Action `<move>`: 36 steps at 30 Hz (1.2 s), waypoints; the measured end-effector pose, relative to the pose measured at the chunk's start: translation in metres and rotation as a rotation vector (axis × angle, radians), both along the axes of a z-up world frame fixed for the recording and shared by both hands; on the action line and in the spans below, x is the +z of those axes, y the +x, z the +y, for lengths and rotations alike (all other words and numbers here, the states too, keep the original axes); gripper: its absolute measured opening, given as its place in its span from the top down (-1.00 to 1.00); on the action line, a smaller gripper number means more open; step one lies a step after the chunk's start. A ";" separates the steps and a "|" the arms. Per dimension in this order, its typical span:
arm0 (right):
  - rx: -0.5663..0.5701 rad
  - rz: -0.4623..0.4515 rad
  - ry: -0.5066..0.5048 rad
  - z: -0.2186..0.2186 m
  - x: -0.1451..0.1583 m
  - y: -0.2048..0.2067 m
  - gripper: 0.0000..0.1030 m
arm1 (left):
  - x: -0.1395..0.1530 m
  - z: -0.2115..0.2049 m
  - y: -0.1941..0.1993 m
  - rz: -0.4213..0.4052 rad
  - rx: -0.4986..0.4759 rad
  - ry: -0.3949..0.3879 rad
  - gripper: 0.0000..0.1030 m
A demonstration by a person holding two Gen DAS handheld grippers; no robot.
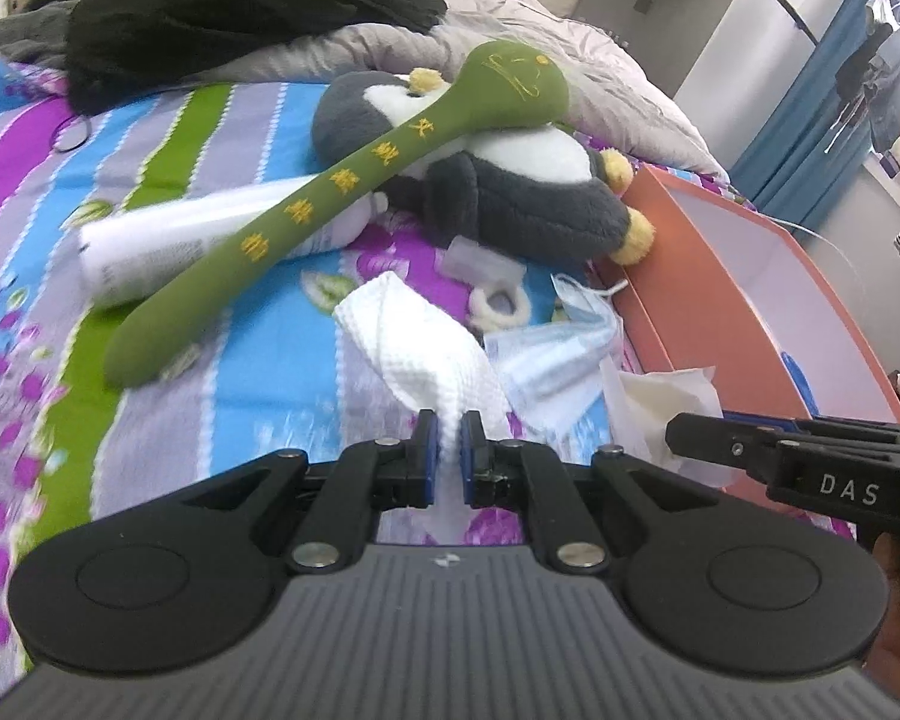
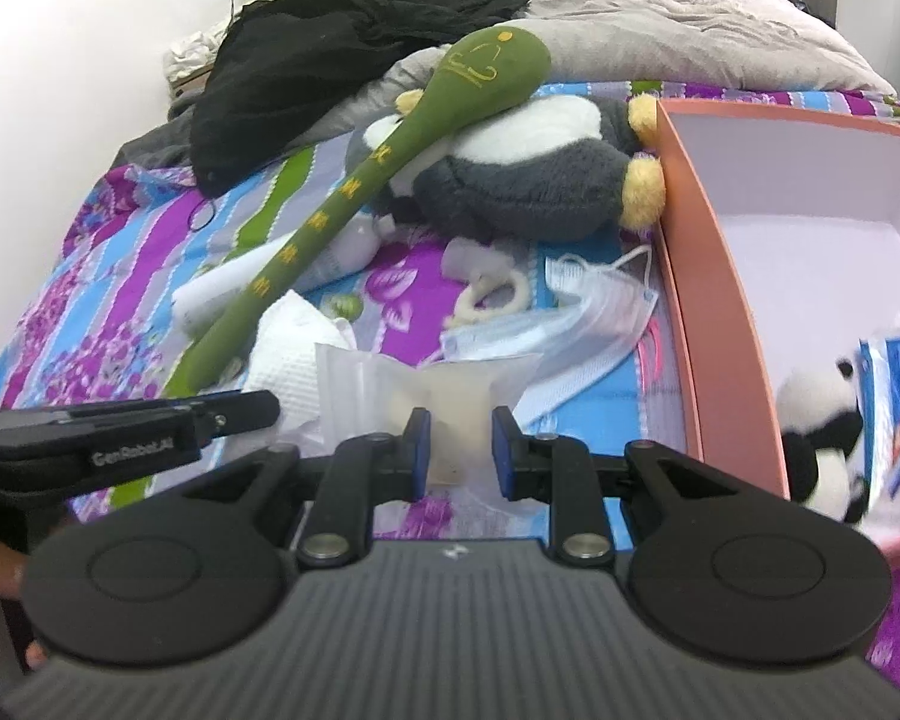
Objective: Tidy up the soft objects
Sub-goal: 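Lift the white wipe with the left gripper while the right lifts the plastic bag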
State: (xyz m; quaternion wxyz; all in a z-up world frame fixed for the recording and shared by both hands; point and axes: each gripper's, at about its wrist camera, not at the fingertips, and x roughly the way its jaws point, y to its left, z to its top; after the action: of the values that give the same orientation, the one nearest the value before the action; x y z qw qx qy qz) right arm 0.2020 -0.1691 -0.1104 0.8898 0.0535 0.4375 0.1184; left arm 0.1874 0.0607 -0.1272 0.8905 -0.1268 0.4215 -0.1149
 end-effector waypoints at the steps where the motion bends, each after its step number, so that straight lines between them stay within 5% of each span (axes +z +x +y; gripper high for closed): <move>1: 0.002 0.002 0.002 0.000 0.000 -0.006 0.52 | 0.000 0.001 -0.007 0.003 0.005 -0.002 0.81; 12: 0.010 0.058 -0.027 0.006 -0.032 -0.051 0.51 | -0.015 0.014 -0.075 0.075 0.025 -0.024 0.81; 23: 0.002 0.091 -0.063 0.004 -0.073 -0.064 0.38 | -0.043 0.025 -0.088 0.207 0.059 0.027 0.77; 28: -0.004 0.074 -0.069 0.000 -0.068 -0.066 0.07 | -0.034 0.022 -0.095 0.181 0.060 0.051 0.05; 36: 0.039 -0.019 -0.083 0.006 -0.047 -0.075 0.05 | -0.016 0.010 -0.100 0.117 0.027 0.071 -0.09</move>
State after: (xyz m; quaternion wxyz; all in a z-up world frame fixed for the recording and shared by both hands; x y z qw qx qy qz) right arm 0.1269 -0.1628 -0.1577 0.8930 0.0067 0.4344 0.1178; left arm 0.0871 0.0707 -0.1436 0.8699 -0.1072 0.4747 -0.0800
